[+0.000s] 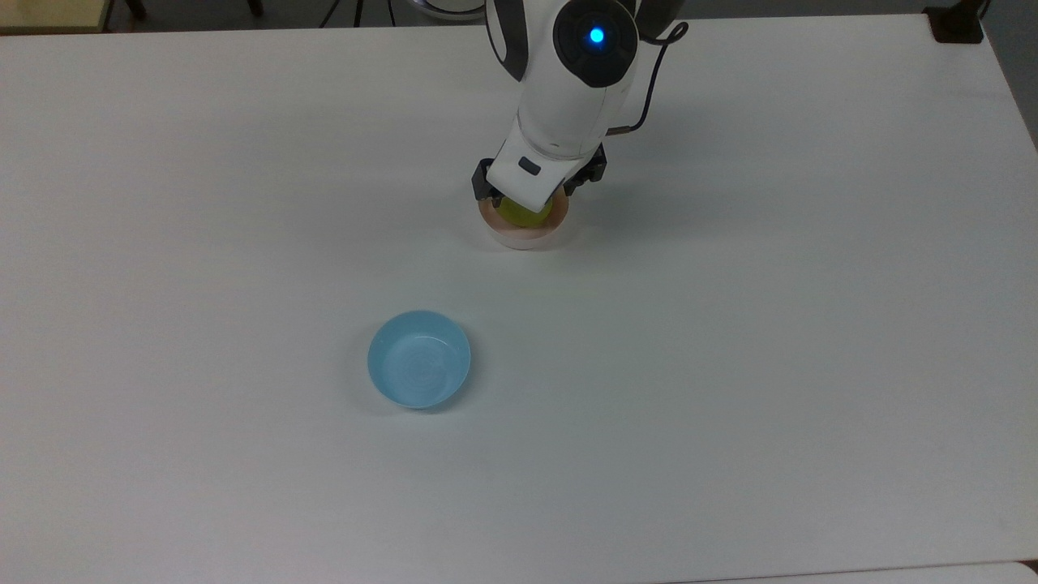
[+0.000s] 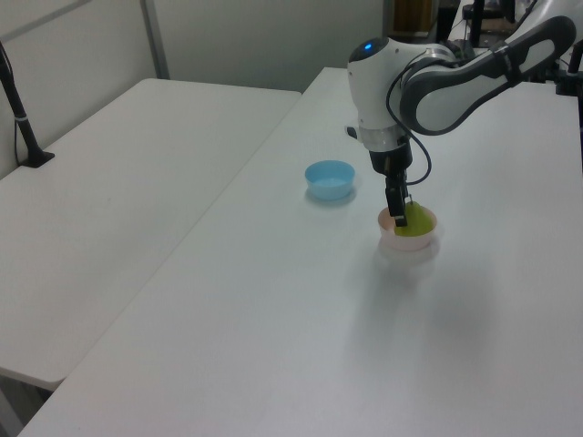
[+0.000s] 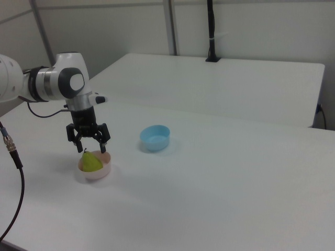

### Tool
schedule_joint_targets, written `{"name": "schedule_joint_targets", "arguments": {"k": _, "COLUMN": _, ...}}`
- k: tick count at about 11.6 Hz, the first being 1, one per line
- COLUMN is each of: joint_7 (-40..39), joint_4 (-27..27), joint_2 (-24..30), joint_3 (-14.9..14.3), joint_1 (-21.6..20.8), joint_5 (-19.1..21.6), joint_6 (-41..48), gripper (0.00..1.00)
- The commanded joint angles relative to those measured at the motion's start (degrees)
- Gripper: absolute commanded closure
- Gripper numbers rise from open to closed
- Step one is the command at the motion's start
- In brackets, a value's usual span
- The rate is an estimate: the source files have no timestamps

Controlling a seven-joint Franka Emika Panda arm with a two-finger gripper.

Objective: Place the pear in the bowl

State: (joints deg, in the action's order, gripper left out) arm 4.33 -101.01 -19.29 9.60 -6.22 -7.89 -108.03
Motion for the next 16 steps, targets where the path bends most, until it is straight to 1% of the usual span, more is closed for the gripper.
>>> {"name": "schedule_joint_targets", "arguments": {"k": 1, "joint_7": 1.1, "joint_4": -0.2, "joint_2": 4.5, "joint_3": -0.6, "joint_1": 0.1, "joint_5": -0.8, "joint_6": 1.9, "gripper": 0.0}}
{"name": "schedule_joint_targets", "arguments": {"k": 3, "joint_7": 0.3, "joint_4": 2.1, "joint_2": 8.5, "joint_3": -0.6, "joint_1": 2.5, "joint_5": -0.7, "joint_6": 6.5, "gripper": 0.0}}
{"name": "schedule_joint_targets", "arguments": {"k": 5, "joint_7": 0.3, "joint_4": 2.2, "joint_2": 13.8, "joint_3": -1.5, "joint_1": 3.2, "joint_5": -0.5, "joint_6": 10.1, "gripper": 0.0}}
{"name": "schedule_joint_targets", "arguments": {"k": 6, "joint_7": 0.3, "joint_4": 2.6, "joint_2": 16.2, "joint_3": -3.1, "joint_1": 3.3, "joint_5": -0.1, "joint_6": 12.4, "gripper": 0.0}}
{"name": "schedule_joint_targets", "arguments": {"k": 7, "joint_7": 0.3, "joint_4": 2.6, "joint_2": 18.1, "joint_3": -4.7, "joint_1": 3.2, "joint_5": 0.2, "joint_6": 12.8, "gripper": 0.0}}
{"name": "schedule_joint_targets", "arguments": {"k": 8, "joint_7": 0.3, "joint_4": 2.6, "joint_2": 19.8, "joint_3": -5.9, "joint_1": 3.2, "joint_5": 1.5, "joint_6": 12.8, "gripper": 0.0}}
{"name": "schedule_joint_targets", "arguments": {"k": 9, "joint_7": -1.3, "joint_4": 2.6, "joint_2": 21.3, "joint_3": -7.3, "joint_1": 3.2, "joint_5": 2.8, "joint_6": 12.8, "gripper": 0.0}}
{"name": "schedule_joint_targets", "arguments": {"k": 10, "joint_7": -4.0, "joint_4": 2.6, "joint_2": 22.4, "joint_3": -8.9, "joint_1": 3.2, "joint_5": 4.2, "joint_6": 12.9, "gripper": 0.0}}
{"name": "schedule_joint_targets", "arguments": {"k": 11, "joint_7": -4.4, "joint_4": 2.6, "joint_2": 23.5, "joint_3": -10.6, "joint_1": 3.2, "joint_5": 6.4, "joint_6": 13.0, "gripper": 0.0}}
{"name": "schedule_joint_targets", "arguments": {"k": 12, "joint_7": -4.7, "joint_4": 2.8, "joint_2": 23.4, "joint_3": -11.4, "joint_1": 3.2, "joint_5": 7.3, "joint_6": 14.2, "gripper": 0.0}}
{"name": "schedule_joint_targets", "arguments": {"k": 13, "joint_7": -4.5, "joint_4": 3.7, "joint_2": 23.3, "joint_3": -11.4, "joint_1": 3.1, "joint_5": 7.3, "joint_6": 15.1, "gripper": 0.0}}
{"name": "schedule_joint_targets", "arguments": {"k": 16, "joint_7": -4.7, "joint_4": 3.7, "joint_2": 23.0, "joint_3": -11.3, "joint_1": 2.9, "joint_5": 7.0, "joint_6": 16.3, "gripper": 0.0}}
